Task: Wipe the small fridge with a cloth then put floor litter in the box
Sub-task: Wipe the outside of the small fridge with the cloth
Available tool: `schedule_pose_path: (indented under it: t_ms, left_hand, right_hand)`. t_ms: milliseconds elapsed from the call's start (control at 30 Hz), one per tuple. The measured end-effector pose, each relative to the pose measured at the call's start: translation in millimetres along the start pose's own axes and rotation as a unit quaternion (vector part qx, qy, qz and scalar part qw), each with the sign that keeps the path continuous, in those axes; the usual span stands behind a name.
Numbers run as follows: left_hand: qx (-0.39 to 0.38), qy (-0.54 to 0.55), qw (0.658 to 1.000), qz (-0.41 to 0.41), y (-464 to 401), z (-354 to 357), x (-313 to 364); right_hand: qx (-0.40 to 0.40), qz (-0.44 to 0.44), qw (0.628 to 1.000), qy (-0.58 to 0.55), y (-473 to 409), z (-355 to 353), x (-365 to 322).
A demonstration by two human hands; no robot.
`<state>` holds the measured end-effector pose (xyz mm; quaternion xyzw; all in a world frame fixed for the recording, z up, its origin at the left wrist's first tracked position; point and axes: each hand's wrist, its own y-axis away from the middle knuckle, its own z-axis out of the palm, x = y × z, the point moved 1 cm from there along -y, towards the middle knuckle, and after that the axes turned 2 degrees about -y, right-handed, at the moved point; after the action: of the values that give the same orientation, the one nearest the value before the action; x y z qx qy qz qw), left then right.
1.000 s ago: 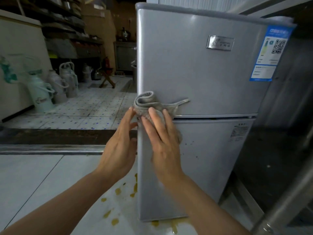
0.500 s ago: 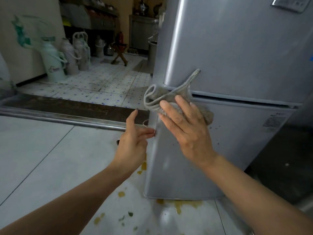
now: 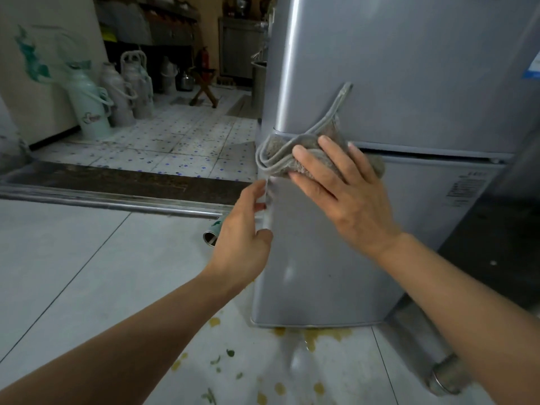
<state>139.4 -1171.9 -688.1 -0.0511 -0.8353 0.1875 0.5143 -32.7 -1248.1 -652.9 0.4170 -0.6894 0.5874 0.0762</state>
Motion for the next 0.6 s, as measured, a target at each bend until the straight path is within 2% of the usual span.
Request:
schedule_pose_path:
  t_ms: [100, 200, 300, 367, 500, 600]
  left_hand:
    - [0.025, -0.029, 0.999, 0.021, 4.0, 8.1, 3.9]
    - [0.042, -0.089, 0.993, 0.057, 11.9, 16.3, 3.9]
    - [0.046, -0.148, 0.982, 0.112, 17.2, 21.0, 8.0]
    - [0.058, -0.184, 0.97, 0.15, 17.2, 22.2, 13.3]
    - [0.081, -0.243, 0.95, 0.178, 10.8, 23.7, 28.1]
    - [0.08, -0.285, 0.938, 0.18, 7.1, 30.3, 34.2]
  right_hand:
    - [-0.042, 0.026, 0.998, -0.028, 39.6, 4.7, -17.7]
    - [-0.109, -0.046, 0.992, -0.042, 92.8, 4.9, -38.0]
    - [-0.137, -0.101, 0.984, -0.048, 101.6, -1.1, -31.6]
    - [-0.117, -0.088, 0.988, -0.043, 92.1, -7.5, -14.2]
    - [0.004, 0.007, 1.0, 0.029, 55.2, -18.7, 47.3]
    - [0.031, 0.03, 0.999, 0.011, 56.3, -16.6, 60.9]
